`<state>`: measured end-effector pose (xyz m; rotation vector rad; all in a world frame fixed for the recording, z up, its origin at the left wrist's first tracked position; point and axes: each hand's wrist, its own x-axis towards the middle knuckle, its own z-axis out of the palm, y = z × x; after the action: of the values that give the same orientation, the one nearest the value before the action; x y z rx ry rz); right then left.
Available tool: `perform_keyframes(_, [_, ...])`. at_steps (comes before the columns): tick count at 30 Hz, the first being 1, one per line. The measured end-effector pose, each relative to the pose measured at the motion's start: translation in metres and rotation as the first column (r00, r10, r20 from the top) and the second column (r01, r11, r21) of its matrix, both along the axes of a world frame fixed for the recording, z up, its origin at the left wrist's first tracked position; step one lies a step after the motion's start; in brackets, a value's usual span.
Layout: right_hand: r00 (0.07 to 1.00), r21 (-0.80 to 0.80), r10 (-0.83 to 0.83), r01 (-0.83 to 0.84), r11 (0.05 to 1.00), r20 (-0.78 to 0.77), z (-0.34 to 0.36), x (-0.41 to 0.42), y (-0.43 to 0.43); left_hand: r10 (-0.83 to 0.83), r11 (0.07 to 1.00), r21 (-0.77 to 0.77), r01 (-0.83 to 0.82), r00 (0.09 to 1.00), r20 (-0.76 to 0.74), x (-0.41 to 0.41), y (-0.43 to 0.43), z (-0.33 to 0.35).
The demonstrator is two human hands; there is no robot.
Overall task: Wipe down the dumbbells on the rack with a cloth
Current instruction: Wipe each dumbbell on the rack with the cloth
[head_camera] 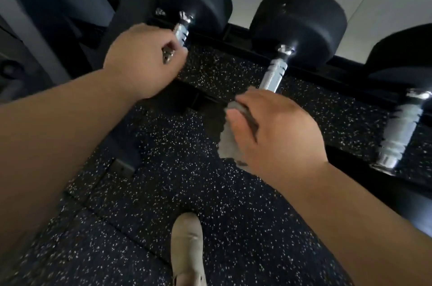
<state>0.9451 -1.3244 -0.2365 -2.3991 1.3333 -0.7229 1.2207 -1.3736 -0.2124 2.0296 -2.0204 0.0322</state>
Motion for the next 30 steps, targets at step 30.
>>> perform_keyframes(30, [0.937,0.020,-0.239,0.253,0.967,-0.254,0.027,0.089,0.014,-0.098,0.966,0.245,0.084,0.994,0.046,0.009,-0.002,0.004])
